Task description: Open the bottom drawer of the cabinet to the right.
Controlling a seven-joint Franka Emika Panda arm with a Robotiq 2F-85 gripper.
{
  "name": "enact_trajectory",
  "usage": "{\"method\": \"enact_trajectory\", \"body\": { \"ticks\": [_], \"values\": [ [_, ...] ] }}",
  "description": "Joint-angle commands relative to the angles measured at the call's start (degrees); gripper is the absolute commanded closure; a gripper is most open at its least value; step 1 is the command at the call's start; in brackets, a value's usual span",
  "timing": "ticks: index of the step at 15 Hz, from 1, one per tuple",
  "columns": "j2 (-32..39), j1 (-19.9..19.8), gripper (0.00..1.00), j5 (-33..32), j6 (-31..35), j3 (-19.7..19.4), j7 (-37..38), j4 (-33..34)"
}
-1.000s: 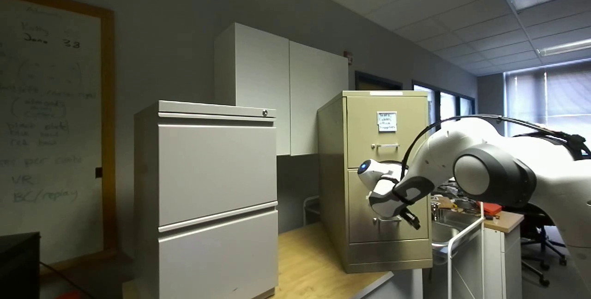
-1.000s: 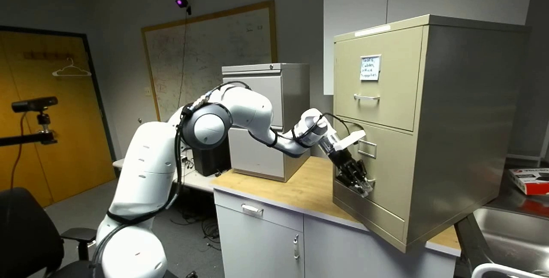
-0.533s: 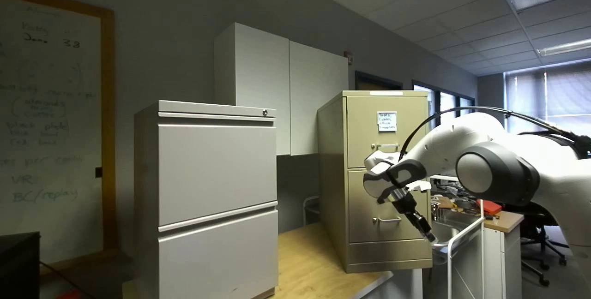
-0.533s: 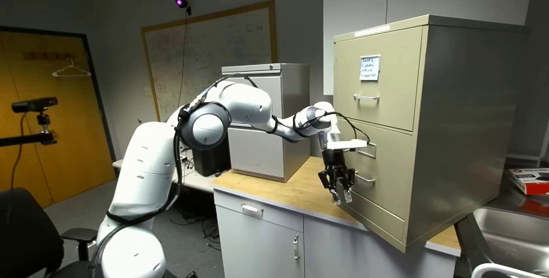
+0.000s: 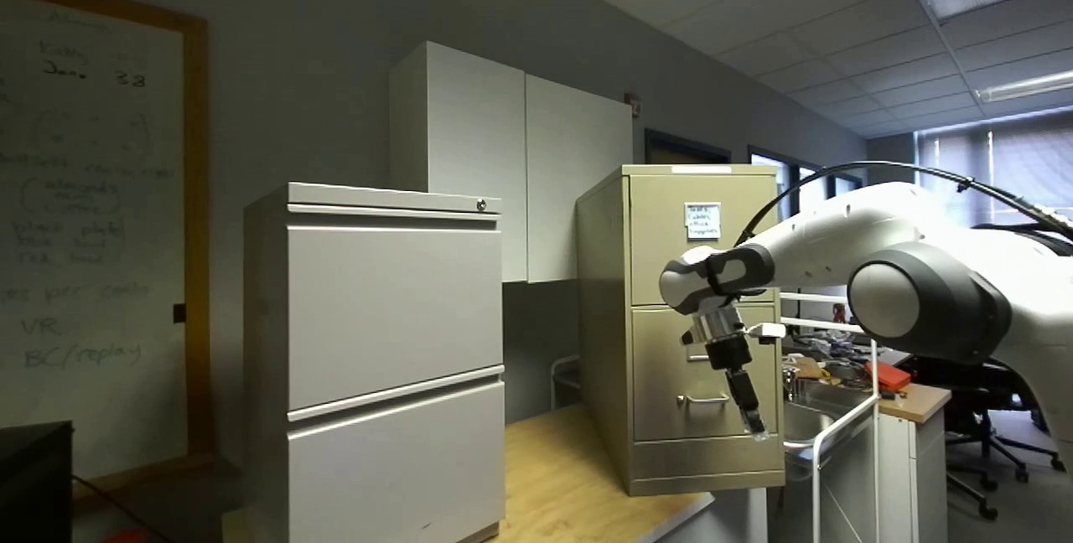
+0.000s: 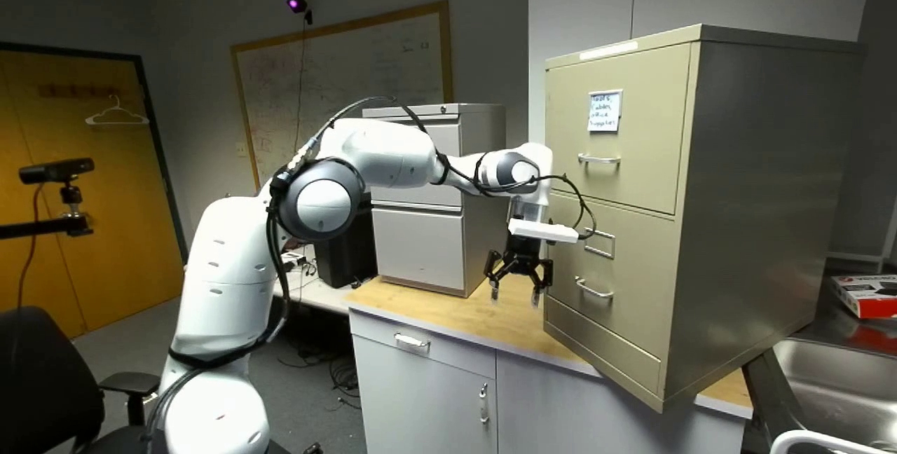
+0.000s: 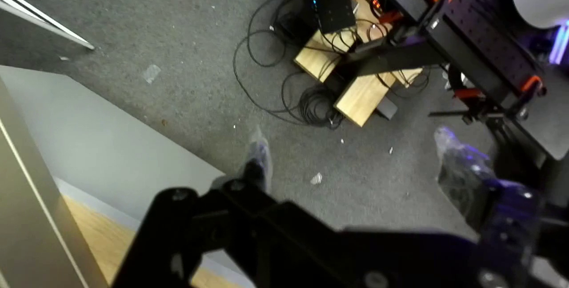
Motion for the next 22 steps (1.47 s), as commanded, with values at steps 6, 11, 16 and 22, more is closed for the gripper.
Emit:
{"method": "enact_trajectory", "body": {
  "ticks": [6,11,16,22],
  "values": [
    [-0.1,-1.8,0.00,18.3,20.2,2.2,9.5,-2.9],
    [-0.6,-1.6,0.00,20.6,43.4,3.2,9.7,-8.7],
    [0.1,-2.2,0.00,17.2,67.3,2.8,9.9,-13.9],
    [0.7,-1.8,0.00,3.0,83.7,-2.2,18.3,-21.0]
  ]
}}
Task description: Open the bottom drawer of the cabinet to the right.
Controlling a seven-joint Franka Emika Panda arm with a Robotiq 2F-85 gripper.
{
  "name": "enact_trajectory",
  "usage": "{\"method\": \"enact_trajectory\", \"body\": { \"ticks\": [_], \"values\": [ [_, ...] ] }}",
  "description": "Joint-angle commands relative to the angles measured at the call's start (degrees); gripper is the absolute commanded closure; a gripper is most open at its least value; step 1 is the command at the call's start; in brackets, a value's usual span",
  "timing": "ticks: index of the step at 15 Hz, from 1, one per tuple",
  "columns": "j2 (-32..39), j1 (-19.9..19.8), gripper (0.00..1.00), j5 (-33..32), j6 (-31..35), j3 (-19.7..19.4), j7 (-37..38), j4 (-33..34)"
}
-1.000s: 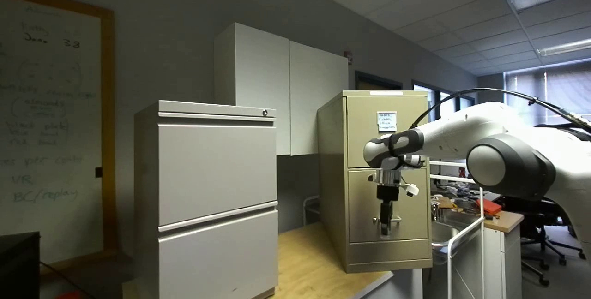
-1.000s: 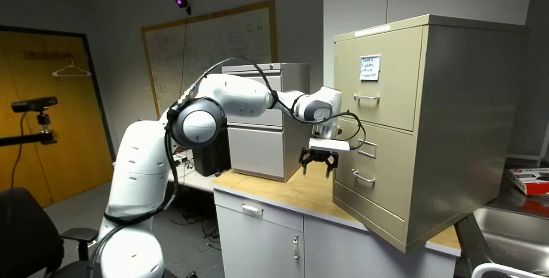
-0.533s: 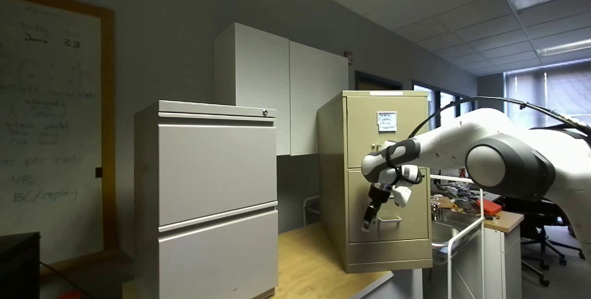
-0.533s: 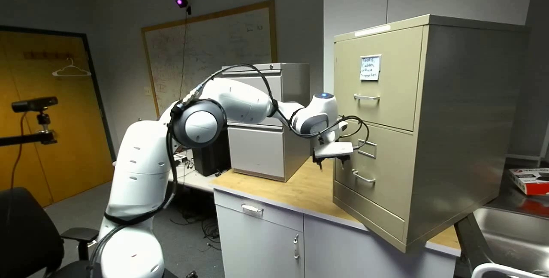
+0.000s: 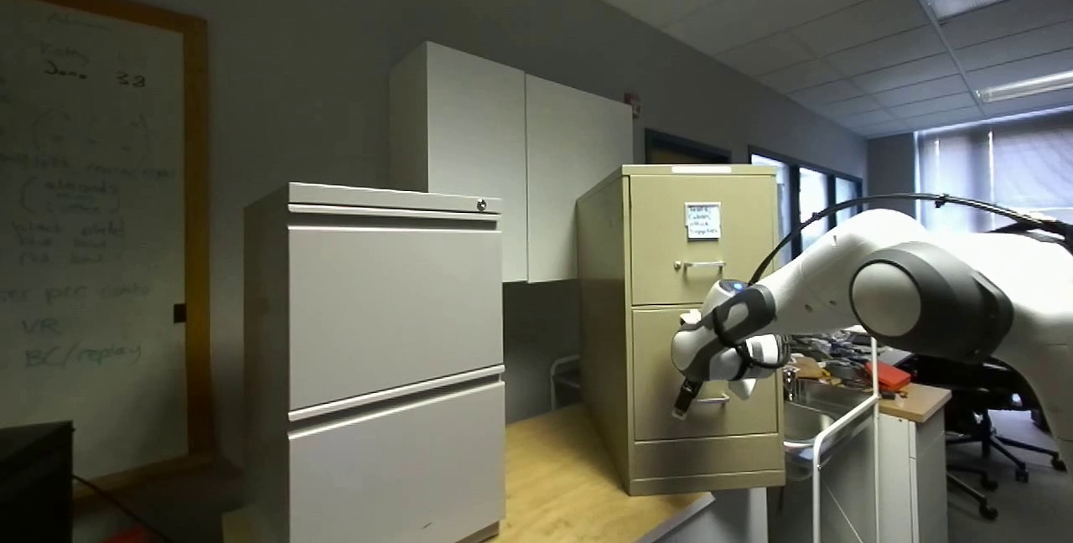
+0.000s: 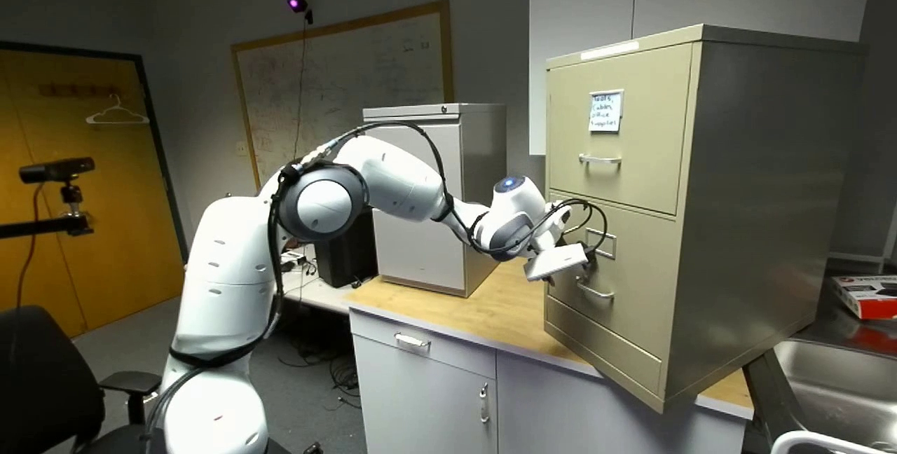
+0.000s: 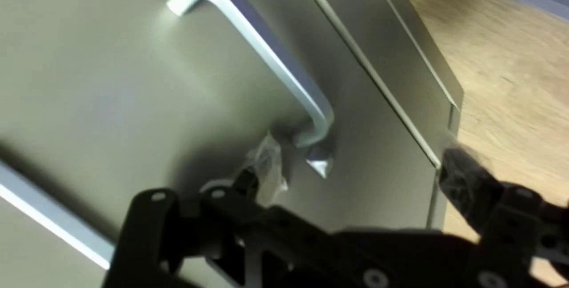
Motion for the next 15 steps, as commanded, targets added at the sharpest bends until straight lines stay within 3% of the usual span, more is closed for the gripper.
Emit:
{"method": "enact_trajectory", "body": {
  "ticks": [1,3,4,10,11,15],
  "values": [
    [1.2,-0.3,0.00,-11.3,9.5,-5.0,6.8,-1.6],
    [2.2,0.1,0.00,-17.3,11.9,-8.3,11.8,-1.8],
    [2.7,2.3,0.00,-17.7,12.6,-11.6,13.1,-1.6],
    [3.8,5.2,0.00,-18.3,12.6,-15.3,18.4,-1.2],
    [2.9,2.6,0.00,-20.6,11.1,-12.3,21.0,-1.2],
    [1.0,1.6,0.00,-19.9,7.5,-8.1,23.8,-2.6]
  ]
}}
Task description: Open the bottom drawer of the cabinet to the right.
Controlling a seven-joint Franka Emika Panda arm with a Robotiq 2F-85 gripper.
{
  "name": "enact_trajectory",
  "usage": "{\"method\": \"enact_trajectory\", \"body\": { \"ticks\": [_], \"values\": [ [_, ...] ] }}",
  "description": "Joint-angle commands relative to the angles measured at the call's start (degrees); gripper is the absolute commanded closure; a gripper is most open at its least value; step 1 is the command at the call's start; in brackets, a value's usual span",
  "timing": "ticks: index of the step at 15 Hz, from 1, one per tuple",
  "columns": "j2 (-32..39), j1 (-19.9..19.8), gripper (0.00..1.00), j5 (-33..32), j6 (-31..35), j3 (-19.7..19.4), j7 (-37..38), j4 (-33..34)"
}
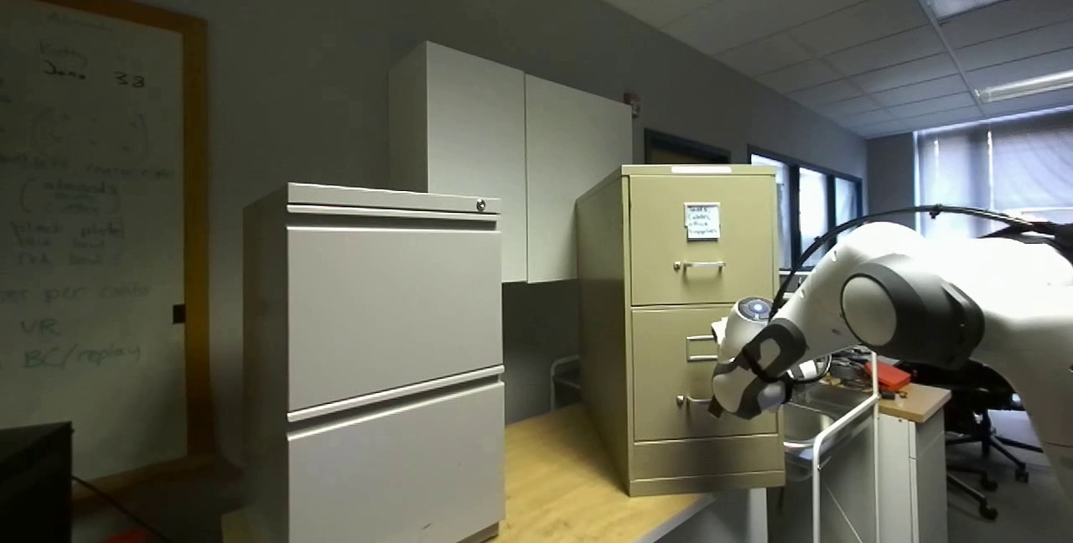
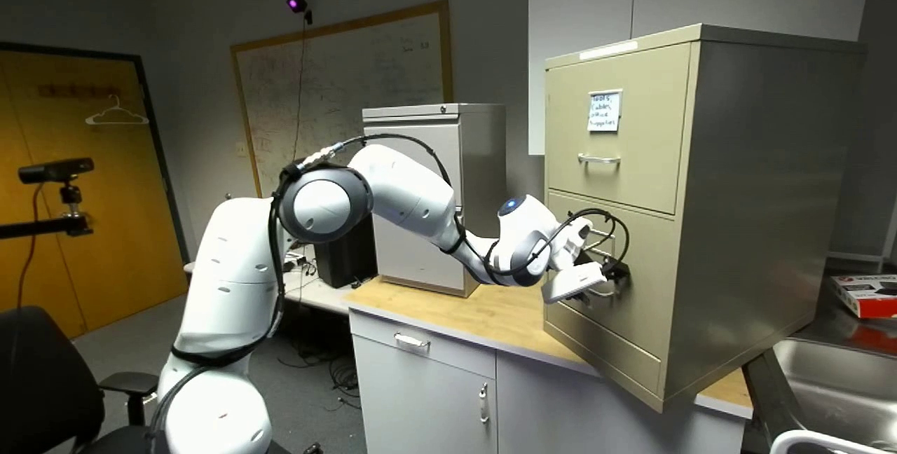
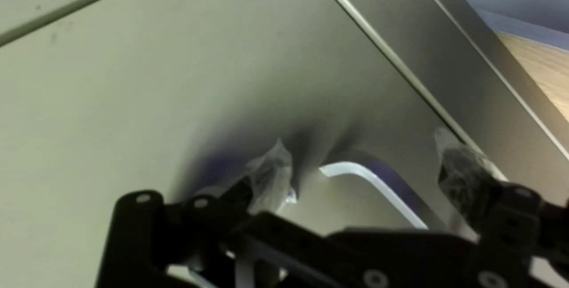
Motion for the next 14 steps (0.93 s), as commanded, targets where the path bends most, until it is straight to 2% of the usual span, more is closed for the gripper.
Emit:
{"method": "enact_trajectory", "body": {
  "ticks": [1,5,10,14],
  "values": [
    [-1.7,-1.7,0.00,-0.8,-3.7,4.4,2.9,0.1],
    [-1.3,-1.7,0.00,-1.5,-4.0,6.8,3.1,0.5],
    [1.2,-1.2,0.00,-4.6,-4.6,6.9,2.7,2.5],
    [3.1,-2.1,0.00,-3.0,-11.5,9.0,1.5,4.4]
  ]
}}
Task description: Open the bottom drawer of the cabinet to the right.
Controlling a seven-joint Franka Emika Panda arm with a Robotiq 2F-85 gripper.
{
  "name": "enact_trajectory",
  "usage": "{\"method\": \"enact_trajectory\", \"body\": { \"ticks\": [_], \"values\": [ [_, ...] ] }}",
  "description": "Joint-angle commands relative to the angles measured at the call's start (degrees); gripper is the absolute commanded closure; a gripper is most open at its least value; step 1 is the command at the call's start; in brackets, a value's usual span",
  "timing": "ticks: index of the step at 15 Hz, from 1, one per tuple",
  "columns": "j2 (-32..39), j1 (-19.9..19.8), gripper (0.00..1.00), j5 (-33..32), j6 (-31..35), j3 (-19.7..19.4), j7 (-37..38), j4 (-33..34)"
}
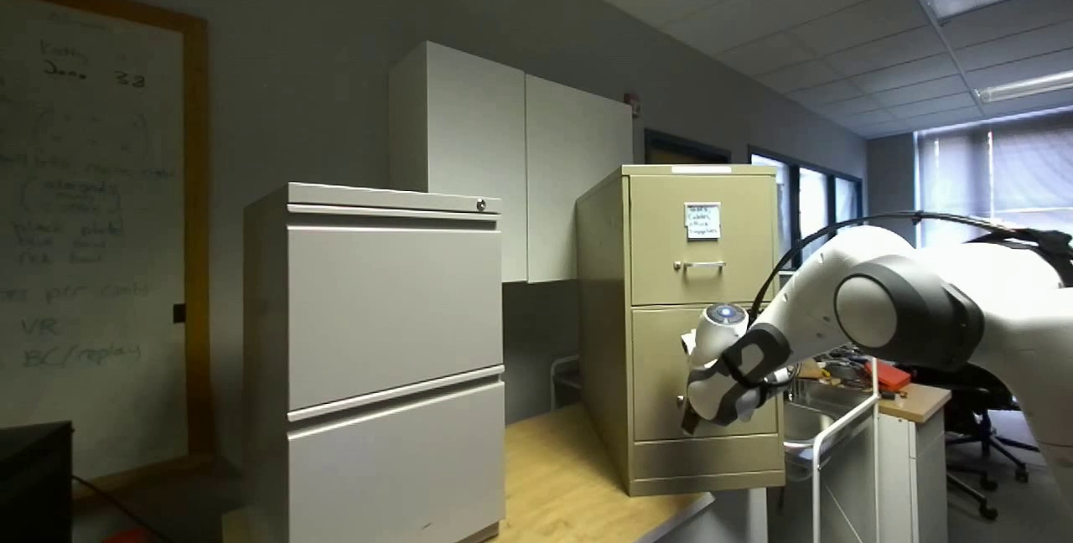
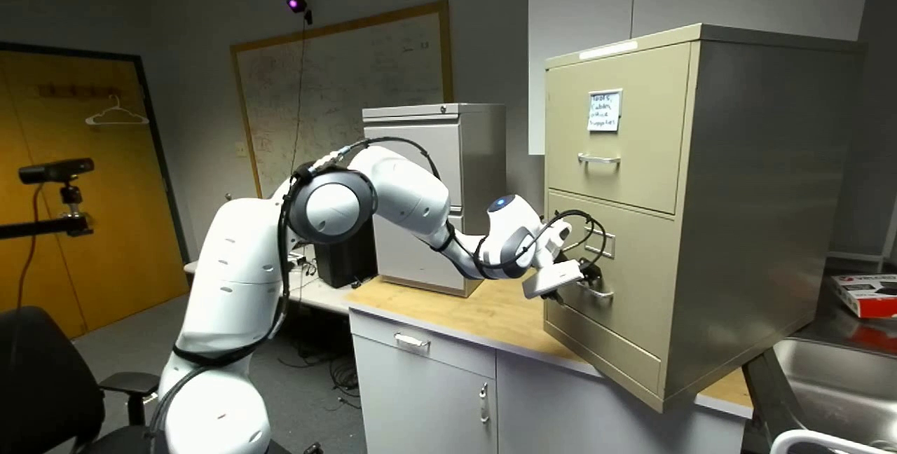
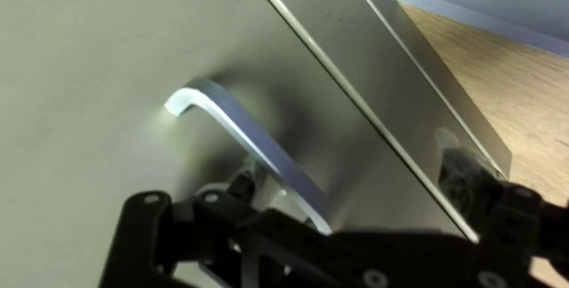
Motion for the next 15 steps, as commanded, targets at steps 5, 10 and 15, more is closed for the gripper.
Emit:
{"method": "enact_trajectory", "body": {
  "ticks": [5,10,15],
  "values": [
    [3.6,-1.5,0.29,1.2,-20.4,3.7,-3.2,9.1],
    [8.4,2.7,0.66,-9.0,-32.6,-1.0,7.2,20.7],
    [14.5,7.6,0.93,-17.9,-45.6,-2.2,18.4,29.3]
  ]
}}
